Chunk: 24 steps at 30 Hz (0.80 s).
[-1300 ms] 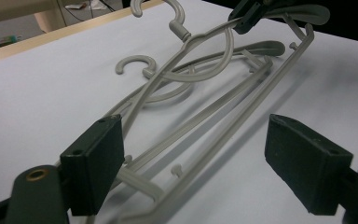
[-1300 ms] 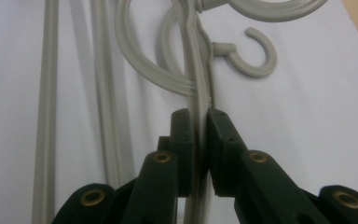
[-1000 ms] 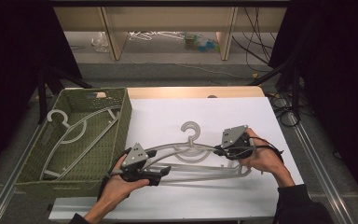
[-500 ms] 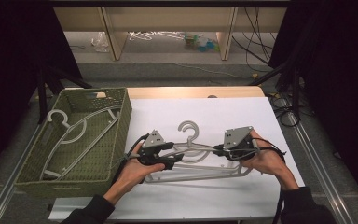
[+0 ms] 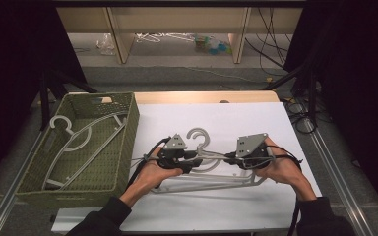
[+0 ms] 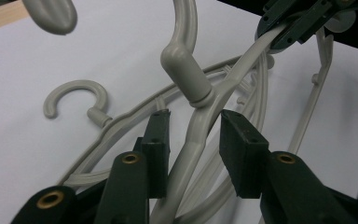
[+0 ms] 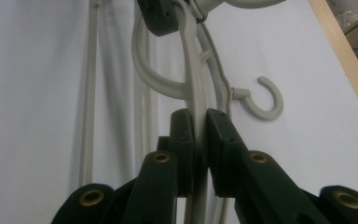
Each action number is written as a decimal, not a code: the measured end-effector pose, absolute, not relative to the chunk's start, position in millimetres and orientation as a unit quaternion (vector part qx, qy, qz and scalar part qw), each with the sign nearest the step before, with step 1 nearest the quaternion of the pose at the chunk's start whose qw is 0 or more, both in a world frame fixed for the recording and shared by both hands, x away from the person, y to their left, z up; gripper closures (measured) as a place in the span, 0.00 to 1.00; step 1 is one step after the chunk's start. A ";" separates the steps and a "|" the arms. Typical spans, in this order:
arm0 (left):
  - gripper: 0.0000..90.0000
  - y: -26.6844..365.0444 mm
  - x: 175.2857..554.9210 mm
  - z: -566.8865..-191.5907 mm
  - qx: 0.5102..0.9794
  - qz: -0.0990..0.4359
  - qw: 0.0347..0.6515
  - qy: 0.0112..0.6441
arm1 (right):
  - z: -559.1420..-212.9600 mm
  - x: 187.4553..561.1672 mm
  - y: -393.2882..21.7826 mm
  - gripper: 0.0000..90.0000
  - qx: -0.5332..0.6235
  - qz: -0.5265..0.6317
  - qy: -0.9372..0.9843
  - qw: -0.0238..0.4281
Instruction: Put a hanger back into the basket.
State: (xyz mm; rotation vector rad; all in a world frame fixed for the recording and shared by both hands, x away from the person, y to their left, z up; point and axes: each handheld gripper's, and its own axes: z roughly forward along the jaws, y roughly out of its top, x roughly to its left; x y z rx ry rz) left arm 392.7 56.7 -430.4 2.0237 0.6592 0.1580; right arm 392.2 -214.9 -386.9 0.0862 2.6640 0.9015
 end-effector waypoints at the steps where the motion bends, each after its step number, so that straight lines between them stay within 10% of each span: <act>1: 0.71 57.4 393.7 -429.9 0.834 0.062 0.480 0.264 | -386.8 392.3 -214.6 0.91 0.030 0.317 0.934 0.164; 24: 0.89 57.5 381.8 -415.7 0.869 0.072 0.448 0.196 | -385.2 393.0 -210.1 0.79 0.049 0.334 0.928 0.160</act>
